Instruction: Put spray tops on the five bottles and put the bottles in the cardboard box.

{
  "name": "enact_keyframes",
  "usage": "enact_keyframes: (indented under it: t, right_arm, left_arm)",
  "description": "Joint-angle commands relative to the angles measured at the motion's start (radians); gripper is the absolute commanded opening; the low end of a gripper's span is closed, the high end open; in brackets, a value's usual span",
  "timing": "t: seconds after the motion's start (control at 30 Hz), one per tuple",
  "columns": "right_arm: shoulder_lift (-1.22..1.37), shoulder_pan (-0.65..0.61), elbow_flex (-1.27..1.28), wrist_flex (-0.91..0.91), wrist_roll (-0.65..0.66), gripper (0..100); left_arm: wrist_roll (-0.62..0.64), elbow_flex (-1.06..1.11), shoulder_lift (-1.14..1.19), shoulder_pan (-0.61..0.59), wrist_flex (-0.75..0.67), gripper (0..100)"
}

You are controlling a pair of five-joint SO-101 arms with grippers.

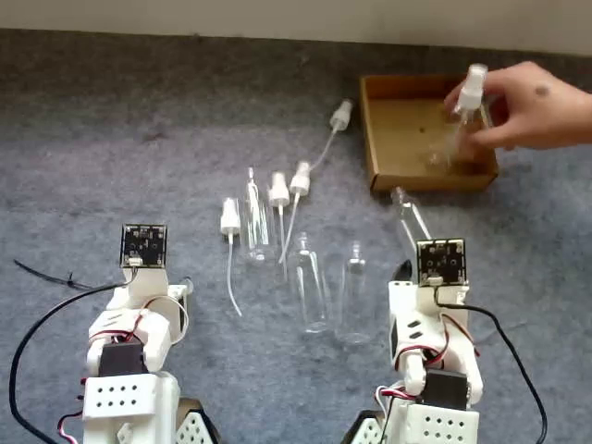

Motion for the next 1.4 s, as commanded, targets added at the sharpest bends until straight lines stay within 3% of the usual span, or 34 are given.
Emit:
enact_keyframes:
  t: [0.0, 0.47, 1.37]
  right_arm:
    - [-0.013, 0.010, 0.130, 0.041, 0.012, 6.6]
    - [-0.013, 0.010, 0.130, 0.392, 0.012, 6.6]
    - [-0.013, 0.008, 0.128, 0.394, 0.012, 6.6]
  left_arm:
    - [0.009, 0.025, -0.010, -0.008, 0.003, 17]
    - [0.009, 0.025, -0.010, -0.008, 0.003, 17]
    - [0.009, 0.025, -0.010, -0.008, 0.003, 17]
